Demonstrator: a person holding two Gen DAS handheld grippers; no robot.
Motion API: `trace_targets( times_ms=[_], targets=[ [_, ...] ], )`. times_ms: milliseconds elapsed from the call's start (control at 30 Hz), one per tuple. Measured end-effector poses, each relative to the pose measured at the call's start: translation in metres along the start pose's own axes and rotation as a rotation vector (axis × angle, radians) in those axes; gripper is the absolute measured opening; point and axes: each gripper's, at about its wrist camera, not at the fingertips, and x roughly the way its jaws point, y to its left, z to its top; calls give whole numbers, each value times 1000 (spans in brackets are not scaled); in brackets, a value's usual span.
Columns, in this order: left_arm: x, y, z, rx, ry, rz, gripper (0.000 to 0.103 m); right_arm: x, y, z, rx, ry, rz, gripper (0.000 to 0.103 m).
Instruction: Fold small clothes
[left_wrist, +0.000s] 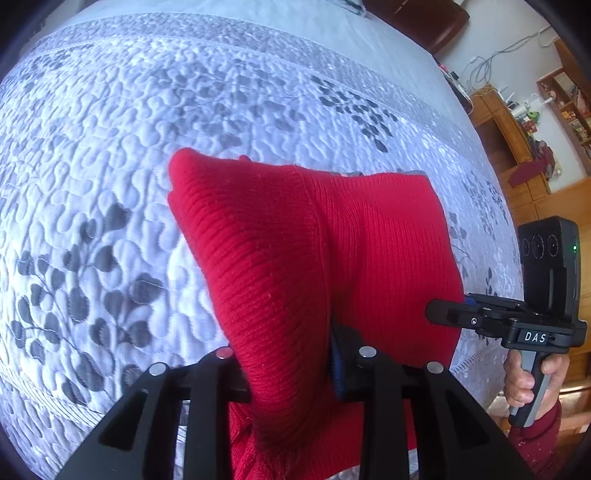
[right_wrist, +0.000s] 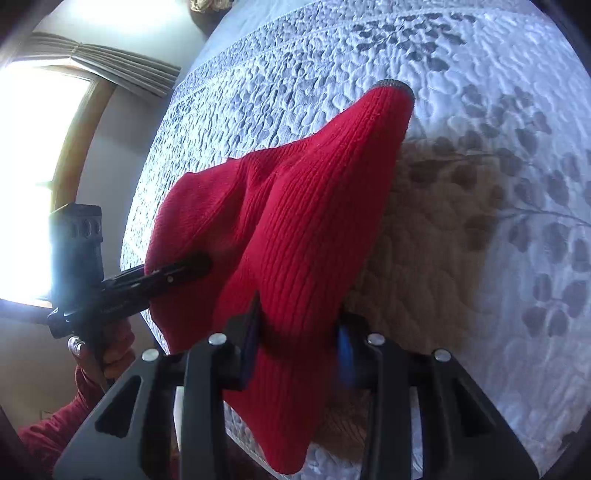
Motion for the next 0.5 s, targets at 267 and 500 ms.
trace_targets(
  times_ms=[267, 500],
  targets=[
    [7, -53, -1, 71, 1, -48, 29, -51, -23, -20, 4, -45, -49, 34],
    [10, -103, 3, 138, -24, -53, 29, -92, -42, -27, 6, -87, -87, 34]
  ],
)
